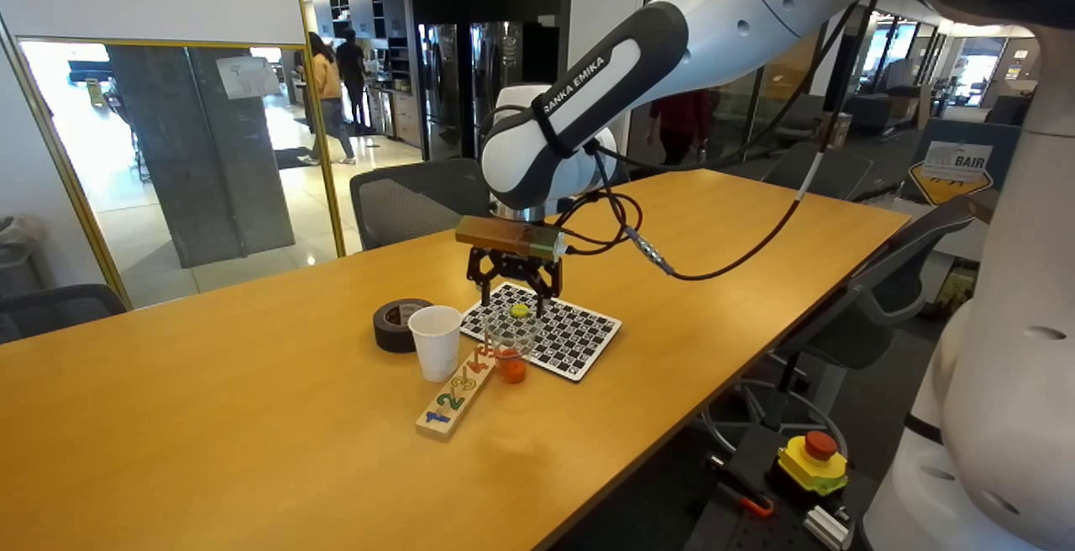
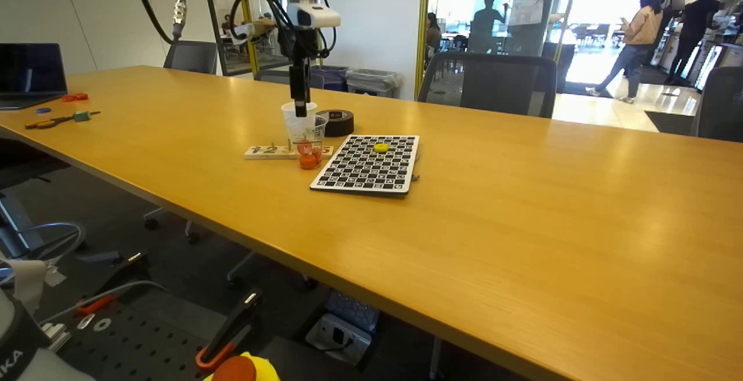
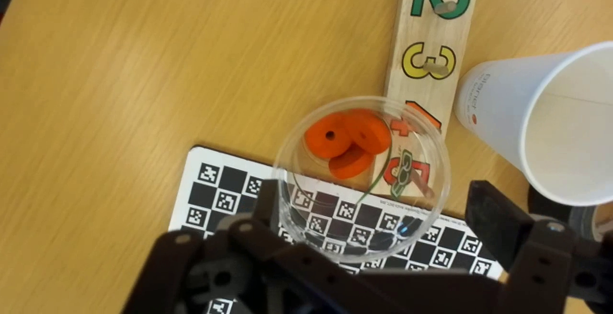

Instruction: Pick up the orange and yellow objects and put them in the two cups

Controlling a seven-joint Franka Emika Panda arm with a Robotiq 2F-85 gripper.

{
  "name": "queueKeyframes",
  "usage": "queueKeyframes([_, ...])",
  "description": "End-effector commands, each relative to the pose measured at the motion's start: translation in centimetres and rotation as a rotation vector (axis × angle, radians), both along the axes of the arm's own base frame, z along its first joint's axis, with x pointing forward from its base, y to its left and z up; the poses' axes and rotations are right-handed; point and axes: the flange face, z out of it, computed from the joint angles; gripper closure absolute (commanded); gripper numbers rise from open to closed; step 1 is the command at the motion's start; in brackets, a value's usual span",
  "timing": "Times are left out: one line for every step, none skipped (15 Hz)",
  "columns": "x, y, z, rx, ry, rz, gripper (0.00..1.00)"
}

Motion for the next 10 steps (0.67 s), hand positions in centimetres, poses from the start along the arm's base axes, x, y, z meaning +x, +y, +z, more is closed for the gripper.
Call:
queueKeyframes([2.6,-2.1,0.8,-0.004,-0.069,-0.045,0.00])
queueKeyframes([3.3,-2.8,0.6,-0.004,-0.081,-0.053,0.00])
queueKeyframes([4.0,-3.6,0.2,-0.006,-0.089,-0.065,0.00])
queueKeyframes([4.7,-4.5,-0.4,-0.011,-0.091,-0.079,0.01])
queueKeyframes([5.3,-5.2,-0.9,-0.015,-0.091,-0.091,0.00])
queueKeyframes([5.8,-6.0,-1.5,-0.019,-0.087,-0.102,0.00])
queueKeyframes([6.4,-6.7,-2.3,-0.022,-0.079,-0.107,0.00])
queueKeyframes([7.1,-7.2,-3.2,-0.027,-0.064,-0.109,0.00])
queueKeyframes([7.7,-7.7,-4.0,-0.039,-0.047,-0.111,0.00])
queueKeyframes([8.3,-8.1,-4.8,-0.047,-0.035,-0.117,0.00])
